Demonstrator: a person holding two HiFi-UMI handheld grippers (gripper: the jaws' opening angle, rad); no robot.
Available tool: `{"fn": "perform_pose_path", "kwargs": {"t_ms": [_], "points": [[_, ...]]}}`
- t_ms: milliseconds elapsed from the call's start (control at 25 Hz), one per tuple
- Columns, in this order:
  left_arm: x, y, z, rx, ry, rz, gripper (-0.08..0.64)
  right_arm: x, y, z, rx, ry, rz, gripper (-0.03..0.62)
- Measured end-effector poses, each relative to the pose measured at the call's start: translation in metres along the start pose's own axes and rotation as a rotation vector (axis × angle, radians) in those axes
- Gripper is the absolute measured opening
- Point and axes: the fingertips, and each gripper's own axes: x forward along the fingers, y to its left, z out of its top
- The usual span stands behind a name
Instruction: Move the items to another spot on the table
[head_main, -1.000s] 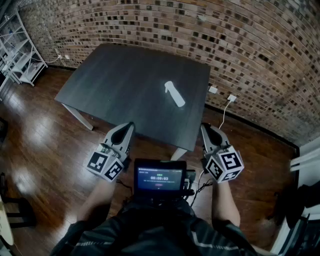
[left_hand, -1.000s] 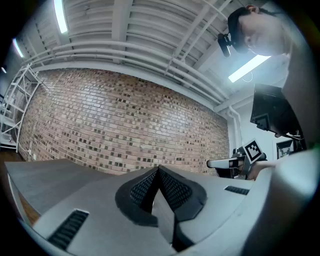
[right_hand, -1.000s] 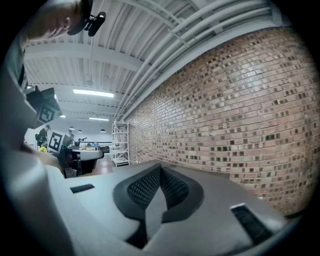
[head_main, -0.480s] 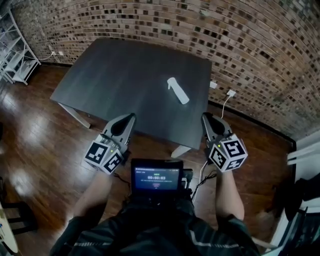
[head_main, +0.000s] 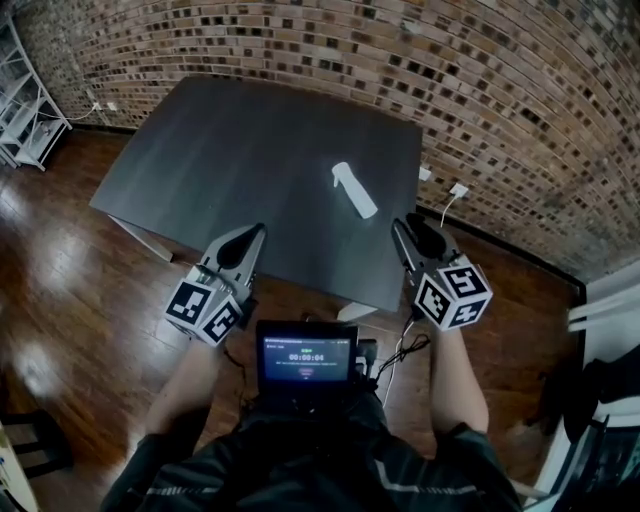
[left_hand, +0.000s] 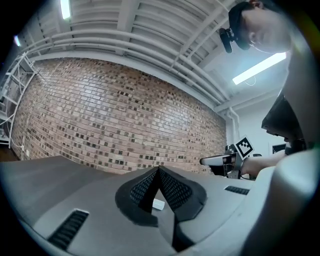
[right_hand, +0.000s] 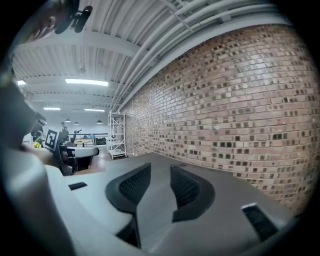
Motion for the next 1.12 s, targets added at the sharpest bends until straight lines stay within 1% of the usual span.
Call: {"fn": "perform_pose_path", "kwargs": {"t_ms": [40,160,400,640,800,920,1000,1120], "points": [[0.004,0.004,-0.003,0.000,0.006,0.003,-0.006,0.007,-0.004,-0.002,0.001,0.007,0.005,0.147],[0.021,0.015,-0.013,0.004,0.017,0.008,-0.006,0.028,-0.019,-0.005,-0.001,0.011,0.016,0.147],[0.072,0.041,-0.016,0.031,0.034,0.020,-0.006,0.074,-0.059,-0.010,0.008,0.031,0.036,0.149],[0.126,0.060,-0.026,0.035,0.068,0.048,-0.006,0.111,-0.097,-0.016,0.042,0.056,0.065,0.149],[0.157,0.070,-0.031,0.045,0.080,0.067,-0.006,0.134,-0.114,-0.022,0.061,0.089,0.080,0.149],[0.172,0.077,-0.040,0.049,0.109,0.081,-0.006,0.157,-0.122,-0.038,0.066,0.151,0.109,0.149],[0.178,0.083,-0.051,0.036,0.135,0.096,-0.006,0.177,-0.126,-0.058,0.074,0.218,0.134,0.231],[0.188,0.100,-0.070,0.025,0.171,0.120,-0.006,0.212,-0.131,-0.091,0.084,0.314,0.149,0.239]]}}
